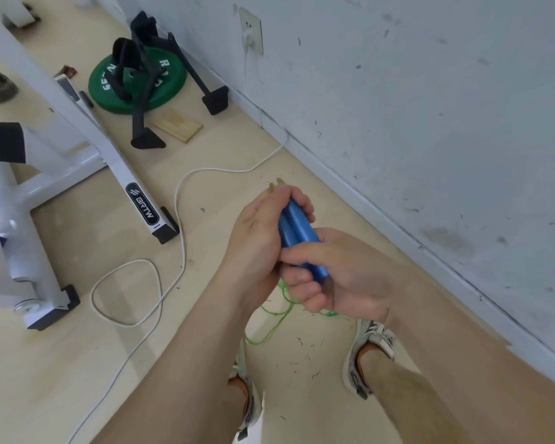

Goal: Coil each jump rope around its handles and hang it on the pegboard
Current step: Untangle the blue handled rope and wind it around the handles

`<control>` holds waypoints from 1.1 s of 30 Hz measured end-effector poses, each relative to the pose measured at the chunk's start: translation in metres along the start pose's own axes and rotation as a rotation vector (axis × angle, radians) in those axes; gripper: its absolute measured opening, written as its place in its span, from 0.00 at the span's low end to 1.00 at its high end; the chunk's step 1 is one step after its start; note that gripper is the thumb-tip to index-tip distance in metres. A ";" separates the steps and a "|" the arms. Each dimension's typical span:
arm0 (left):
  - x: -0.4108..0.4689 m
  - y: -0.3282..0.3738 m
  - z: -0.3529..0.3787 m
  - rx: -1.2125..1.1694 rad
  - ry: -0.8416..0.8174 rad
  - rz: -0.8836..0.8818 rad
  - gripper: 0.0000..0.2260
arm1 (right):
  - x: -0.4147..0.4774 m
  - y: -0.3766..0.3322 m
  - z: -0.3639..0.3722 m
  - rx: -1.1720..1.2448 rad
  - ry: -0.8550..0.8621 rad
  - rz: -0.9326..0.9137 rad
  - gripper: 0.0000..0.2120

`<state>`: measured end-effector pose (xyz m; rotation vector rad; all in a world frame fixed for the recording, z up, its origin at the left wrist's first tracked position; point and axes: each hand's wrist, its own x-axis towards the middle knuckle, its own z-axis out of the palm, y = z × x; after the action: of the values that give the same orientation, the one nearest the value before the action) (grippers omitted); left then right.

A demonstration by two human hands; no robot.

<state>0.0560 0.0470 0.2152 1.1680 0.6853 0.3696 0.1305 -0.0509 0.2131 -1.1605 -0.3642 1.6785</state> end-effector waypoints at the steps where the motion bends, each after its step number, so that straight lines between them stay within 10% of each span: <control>1: 0.001 0.001 -0.002 0.049 0.009 0.001 0.14 | 0.001 0.001 0.000 -0.029 0.026 0.002 0.12; 6: 0.007 0.002 -0.017 0.608 0.239 0.177 0.23 | -0.006 -0.006 -0.012 -0.004 0.044 0.000 0.09; 10: 0.007 0.008 -0.013 0.399 0.296 0.370 0.13 | -0.011 -0.010 -0.017 0.212 -0.128 0.007 0.08; 16: 0.009 -0.004 0.006 0.291 0.122 0.125 0.23 | -0.010 -0.013 -0.012 0.347 -0.086 -0.096 0.07; 23: 0.015 -0.026 0.003 1.678 -0.190 0.237 0.09 | 0.005 0.002 -0.033 -0.715 0.636 -0.053 0.10; 33: 0.002 -0.018 0.021 1.889 -0.487 0.246 0.11 | 0.009 0.015 -0.038 -1.265 0.595 0.133 0.12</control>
<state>0.0695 0.0266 0.2030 2.9891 0.2976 -0.5791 0.1536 -0.0599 0.1792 -2.5436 -1.0368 1.0108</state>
